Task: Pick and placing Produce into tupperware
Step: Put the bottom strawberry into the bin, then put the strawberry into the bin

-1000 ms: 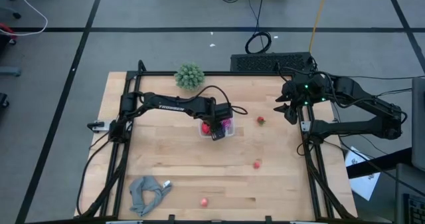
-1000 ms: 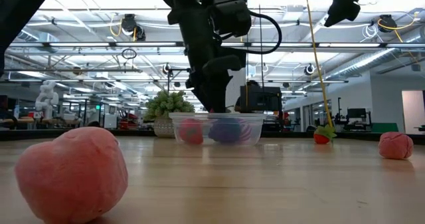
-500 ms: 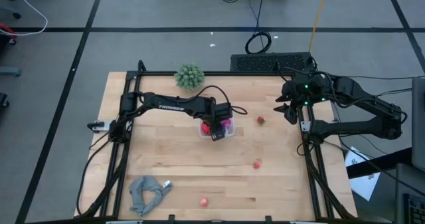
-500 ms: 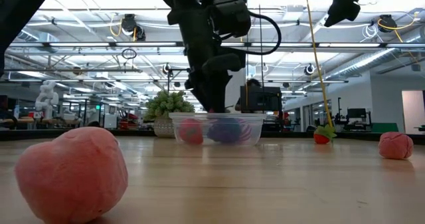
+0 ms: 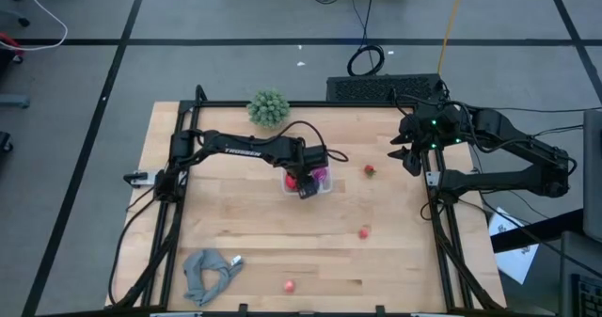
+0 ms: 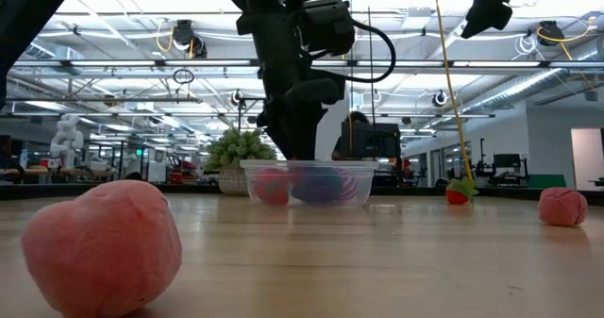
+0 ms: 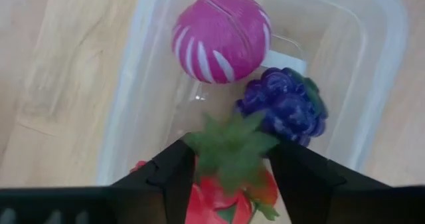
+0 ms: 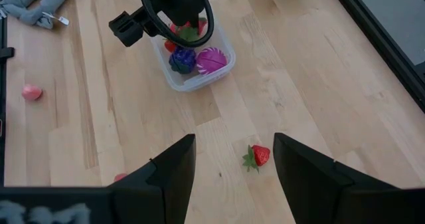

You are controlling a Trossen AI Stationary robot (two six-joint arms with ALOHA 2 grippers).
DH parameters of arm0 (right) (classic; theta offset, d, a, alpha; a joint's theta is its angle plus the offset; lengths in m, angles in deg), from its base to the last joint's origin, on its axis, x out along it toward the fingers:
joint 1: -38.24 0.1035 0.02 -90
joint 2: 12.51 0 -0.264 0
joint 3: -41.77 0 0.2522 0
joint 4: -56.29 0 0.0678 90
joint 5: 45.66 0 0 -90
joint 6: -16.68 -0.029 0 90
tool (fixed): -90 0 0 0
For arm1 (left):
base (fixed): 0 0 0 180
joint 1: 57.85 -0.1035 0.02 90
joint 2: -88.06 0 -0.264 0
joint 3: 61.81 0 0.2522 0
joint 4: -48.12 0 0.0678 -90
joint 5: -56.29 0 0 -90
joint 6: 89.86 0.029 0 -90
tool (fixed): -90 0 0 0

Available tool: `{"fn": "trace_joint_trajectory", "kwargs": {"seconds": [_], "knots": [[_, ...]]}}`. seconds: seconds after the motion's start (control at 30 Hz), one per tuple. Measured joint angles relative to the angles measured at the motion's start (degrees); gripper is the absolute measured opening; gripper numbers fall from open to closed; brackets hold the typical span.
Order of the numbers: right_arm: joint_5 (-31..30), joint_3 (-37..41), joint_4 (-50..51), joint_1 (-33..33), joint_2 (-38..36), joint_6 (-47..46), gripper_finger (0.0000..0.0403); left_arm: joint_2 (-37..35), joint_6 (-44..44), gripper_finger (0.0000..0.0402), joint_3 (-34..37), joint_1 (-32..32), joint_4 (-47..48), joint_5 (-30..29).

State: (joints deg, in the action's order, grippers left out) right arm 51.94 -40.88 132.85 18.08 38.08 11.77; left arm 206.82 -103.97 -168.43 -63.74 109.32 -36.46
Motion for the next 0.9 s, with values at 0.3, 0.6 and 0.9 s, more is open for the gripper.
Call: {"fn": "trace_joint_trajectory", "kwargs": {"seconds": [0.3,0.6,0.9], "knots": [[0.0,0.0,0.1,0.0,0.0,0.0,0.0193,0.0,0.3,0.0253,0.0,0.0,-0.1,-1.8],[0.0,0.0,0.1,0.0,0.0,0.0,0.0193,-5.9,-1.2,0.0258,0.0,0.3,3.0,-1.4],[0.0,0.0,0.1,0.0,0.0,-2.1,0.0193,-16.8,-13.7,0.0258,0.0,4.9,10.8,-1.3]]}}
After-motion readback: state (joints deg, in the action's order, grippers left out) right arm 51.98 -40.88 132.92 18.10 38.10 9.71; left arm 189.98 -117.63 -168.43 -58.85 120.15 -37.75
